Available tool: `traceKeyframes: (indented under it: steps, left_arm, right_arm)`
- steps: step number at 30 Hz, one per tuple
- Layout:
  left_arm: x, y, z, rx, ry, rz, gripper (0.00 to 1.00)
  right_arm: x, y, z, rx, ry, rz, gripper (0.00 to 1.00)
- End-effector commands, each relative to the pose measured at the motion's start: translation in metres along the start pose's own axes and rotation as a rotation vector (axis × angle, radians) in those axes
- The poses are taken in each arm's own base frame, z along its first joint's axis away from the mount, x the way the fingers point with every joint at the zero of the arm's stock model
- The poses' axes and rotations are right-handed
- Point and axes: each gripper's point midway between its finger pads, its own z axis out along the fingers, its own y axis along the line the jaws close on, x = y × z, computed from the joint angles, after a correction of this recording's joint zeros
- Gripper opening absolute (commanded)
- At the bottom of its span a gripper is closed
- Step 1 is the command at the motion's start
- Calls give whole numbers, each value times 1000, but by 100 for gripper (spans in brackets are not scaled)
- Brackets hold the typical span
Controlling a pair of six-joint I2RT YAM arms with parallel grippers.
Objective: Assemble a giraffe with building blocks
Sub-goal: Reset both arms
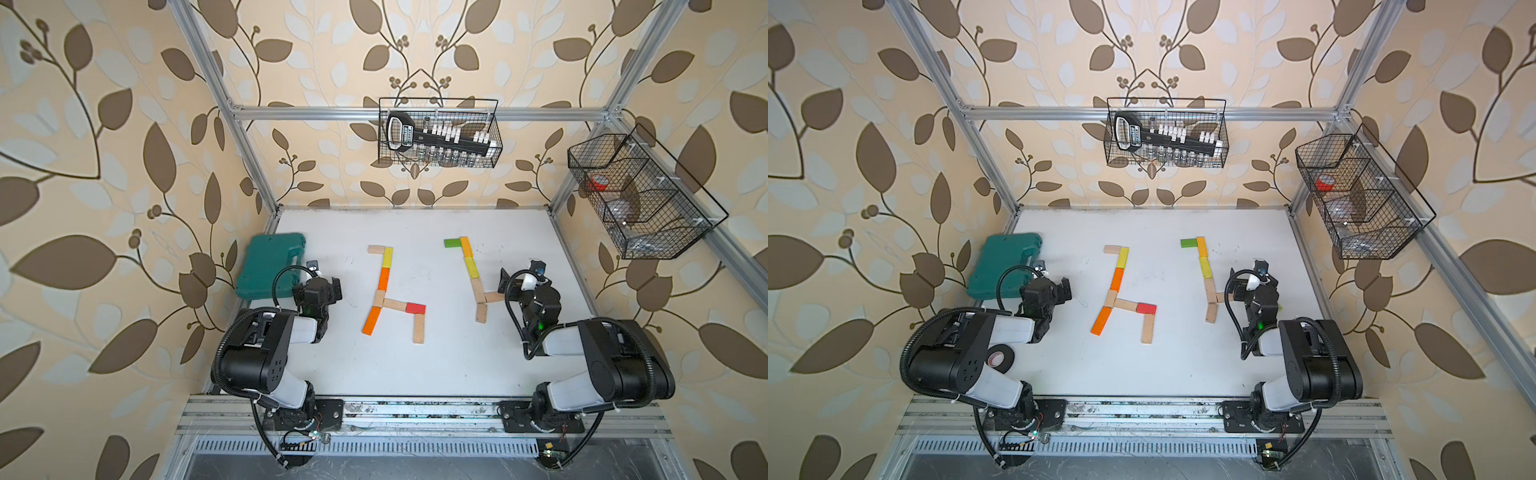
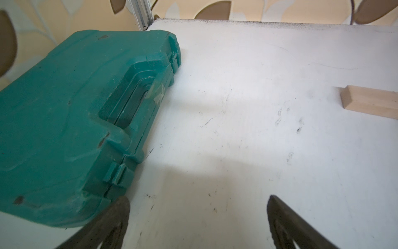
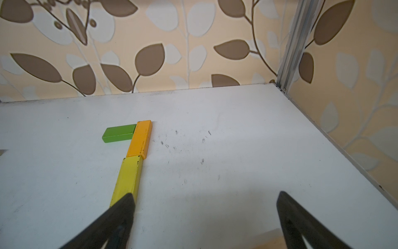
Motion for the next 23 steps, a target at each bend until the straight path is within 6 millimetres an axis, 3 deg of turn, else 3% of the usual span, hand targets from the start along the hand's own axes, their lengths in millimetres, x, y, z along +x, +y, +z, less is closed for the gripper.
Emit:
traceKeyframes:
  steps: [1, 23]
  left_arm:
    - [-21, -1, -2, 15, -61, -31, 99]
    - [-21, -1, -2, 15, -60, -32, 99]
  right_arm:
    - [0, 2, -2, -15, -6, 2, 99]
    - [1, 11, -1, -58, -2, -21, 99]
